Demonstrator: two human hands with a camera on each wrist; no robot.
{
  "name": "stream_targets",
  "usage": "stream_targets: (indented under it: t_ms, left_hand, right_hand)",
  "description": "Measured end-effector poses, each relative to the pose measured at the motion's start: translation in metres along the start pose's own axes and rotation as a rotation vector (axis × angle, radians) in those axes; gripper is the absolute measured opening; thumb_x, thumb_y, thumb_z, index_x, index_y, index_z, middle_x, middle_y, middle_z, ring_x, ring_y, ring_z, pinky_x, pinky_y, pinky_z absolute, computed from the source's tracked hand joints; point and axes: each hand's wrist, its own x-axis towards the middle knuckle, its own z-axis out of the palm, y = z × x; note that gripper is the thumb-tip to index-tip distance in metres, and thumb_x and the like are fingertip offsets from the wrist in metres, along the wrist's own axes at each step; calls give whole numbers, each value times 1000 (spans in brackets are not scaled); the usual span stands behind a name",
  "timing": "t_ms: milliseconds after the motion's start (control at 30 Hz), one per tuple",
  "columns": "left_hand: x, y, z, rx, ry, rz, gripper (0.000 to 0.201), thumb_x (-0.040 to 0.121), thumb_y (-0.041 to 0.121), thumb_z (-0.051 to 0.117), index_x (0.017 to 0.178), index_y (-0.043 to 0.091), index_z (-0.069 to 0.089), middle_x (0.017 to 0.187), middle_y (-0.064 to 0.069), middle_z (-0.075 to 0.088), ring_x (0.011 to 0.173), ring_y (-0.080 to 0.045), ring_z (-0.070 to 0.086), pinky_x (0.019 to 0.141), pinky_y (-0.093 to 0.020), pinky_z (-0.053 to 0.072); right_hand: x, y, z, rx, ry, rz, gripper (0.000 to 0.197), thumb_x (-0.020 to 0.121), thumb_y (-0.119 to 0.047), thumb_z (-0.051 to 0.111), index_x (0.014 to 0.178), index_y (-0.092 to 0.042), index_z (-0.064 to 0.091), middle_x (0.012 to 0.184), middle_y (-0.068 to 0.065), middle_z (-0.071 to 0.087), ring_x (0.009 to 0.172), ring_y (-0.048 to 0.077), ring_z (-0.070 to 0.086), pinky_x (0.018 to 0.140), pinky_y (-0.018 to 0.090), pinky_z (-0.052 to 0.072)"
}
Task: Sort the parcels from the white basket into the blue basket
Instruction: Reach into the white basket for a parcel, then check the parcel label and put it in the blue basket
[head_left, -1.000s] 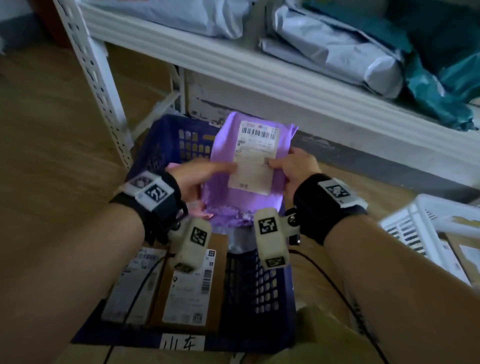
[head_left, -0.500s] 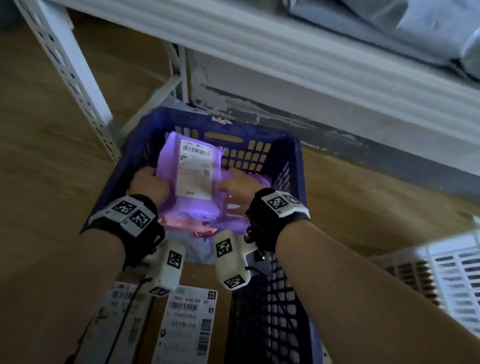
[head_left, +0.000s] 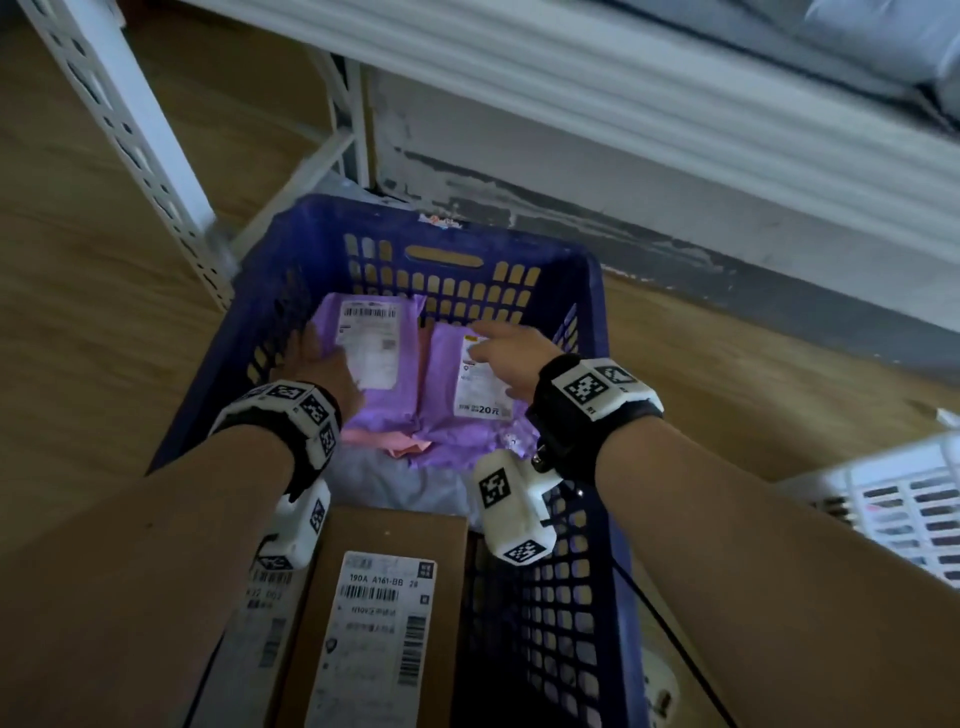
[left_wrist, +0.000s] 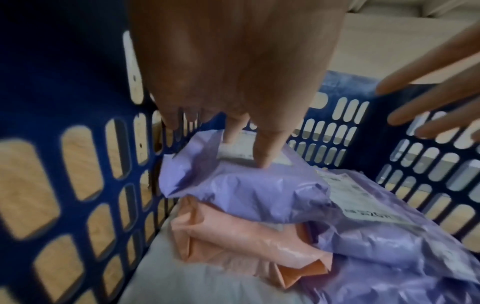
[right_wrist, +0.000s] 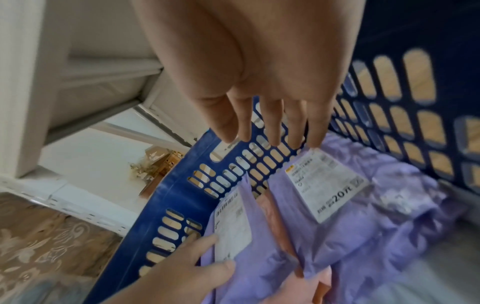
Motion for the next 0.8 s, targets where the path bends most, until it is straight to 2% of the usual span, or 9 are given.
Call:
stream_targets:
  t_ms: [167,300,367,433,533,567,700,733,800]
  left_hand:
    - [-15,11,-34,-6,20,145,66,93,37,49,149,16,22,158,-15,2,145,-33,7,118,-40,16]
    - [-60,37,-79,-78,48,330,56,93,33,51,143,10,36,149,-14,33,137,-30,33,112,-37,29]
    - [-88,53,-98,-93,40,423,49,94,27,50,137,6,44,144,-15,42,132,-29,40,108,-35,34]
    - [-117,69,-113,-112,27,528,32,93,20,49,119,4,58,122,-15,60,114,-29,55,89,-31,43]
    - [-160,92,-129,-111,71,657,21,91,18,50,103,6,62,98,-7,63,89,-23,58,63,-24,40]
    - [-172,99,-134,-79,89,671,23,90,22,51,107,8,60,103,-6,62,91,-22,57,65,-24,42]
    - [-229,133,-152,38,142,718,55,91,37,52,140,15,40,142,-10,42,126,-28,46,100,-34,42]
    - [-246,144,-156,41,150,748,53,92,37,52,139,17,41,143,-10,43,126,-27,46,98,-32,42]
    - [-278,169,-165,21,162,833,32,90,36,50,117,21,56,127,-11,56,110,-28,56,86,-32,45]
  right_hand:
    - [-30,-12,-21,-113,106,-40,39,94,-12,48,133,-9,52,136,13,53,127,27,48,105,31,37]
    - [-69,-20,-36,-106,165,-72,33,90,-13,50,121,-17,62,125,6,62,113,25,59,100,34,46]
    - [-97,-24,-48,-160,195,-94,36,92,-15,52,127,-17,58,128,6,59,115,24,57,100,32,45]
    - [-127,-22,-62,-217,254,-91,40,93,-17,52,133,-19,53,132,6,56,120,24,53,99,29,42]
    - [-172,-12,-83,-288,333,-78,45,93,-23,53,137,-24,49,140,0,50,125,21,49,100,24,38]
    - [-186,-9,-89,-315,335,-71,47,93,-25,52,140,-24,46,144,0,46,129,20,46,102,25,37]
    - [-249,9,-115,-355,403,-20,48,96,-25,49,143,-22,41,148,0,40,131,20,44,104,27,36]
    - [-267,17,-122,-361,440,-12,47,95,-25,49,142,-23,43,147,0,42,130,20,44,103,27,37]
    - [-302,33,-136,-378,509,6,45,94,-24,50,139,-23,46,144,1,46,128,22,47,100,28,39]
